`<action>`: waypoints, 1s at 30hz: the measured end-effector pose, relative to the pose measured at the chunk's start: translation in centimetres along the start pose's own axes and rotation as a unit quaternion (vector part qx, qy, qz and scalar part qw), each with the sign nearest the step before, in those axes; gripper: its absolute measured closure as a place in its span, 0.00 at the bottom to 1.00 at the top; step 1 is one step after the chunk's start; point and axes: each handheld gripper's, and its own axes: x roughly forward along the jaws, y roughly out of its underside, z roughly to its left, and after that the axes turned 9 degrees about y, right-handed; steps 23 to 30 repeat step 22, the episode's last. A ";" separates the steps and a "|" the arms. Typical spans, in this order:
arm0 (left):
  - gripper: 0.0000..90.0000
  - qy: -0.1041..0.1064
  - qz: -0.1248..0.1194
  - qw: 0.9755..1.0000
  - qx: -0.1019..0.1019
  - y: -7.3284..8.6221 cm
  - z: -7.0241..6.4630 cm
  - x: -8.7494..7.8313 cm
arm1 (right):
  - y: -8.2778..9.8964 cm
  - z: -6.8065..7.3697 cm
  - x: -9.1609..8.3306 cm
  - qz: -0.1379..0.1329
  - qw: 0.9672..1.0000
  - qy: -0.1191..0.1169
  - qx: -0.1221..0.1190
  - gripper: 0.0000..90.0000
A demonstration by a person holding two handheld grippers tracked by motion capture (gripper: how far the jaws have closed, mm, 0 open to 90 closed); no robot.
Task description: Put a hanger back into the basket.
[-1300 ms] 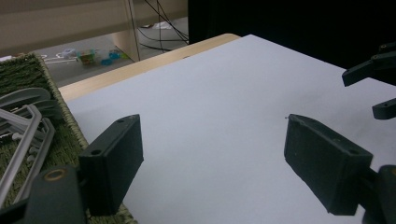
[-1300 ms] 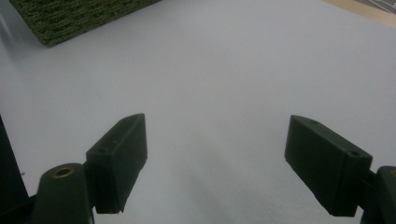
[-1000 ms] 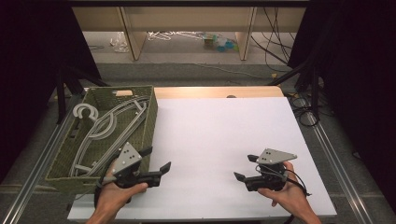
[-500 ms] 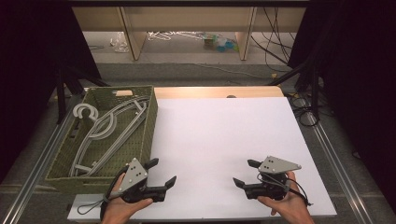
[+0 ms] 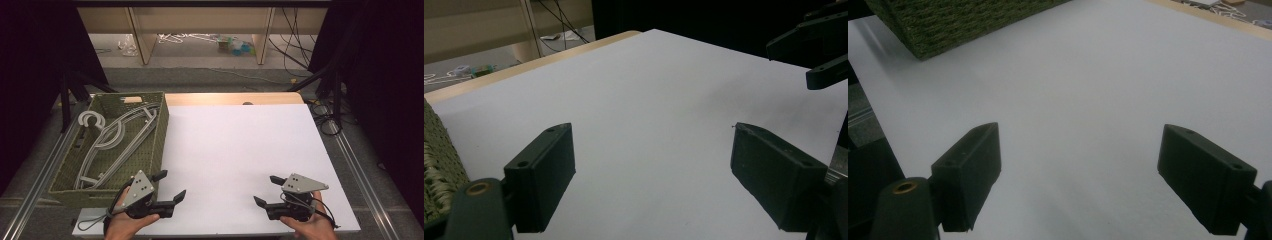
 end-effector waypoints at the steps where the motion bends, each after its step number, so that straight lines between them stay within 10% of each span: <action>1: 0.20 0.000 0.000 1.000 0.000 0.0 0.0 0.0 | 0.0 0.0 0.0 -0.002 1.000 0.000 -0.001 0.20; 30: 0.19 -0.001 -0.001 1.000 -0.008 0.2 0.2 0.1 | -0.1 0.1 0.1 -0.005 1.000 -0.001 0.000 0.20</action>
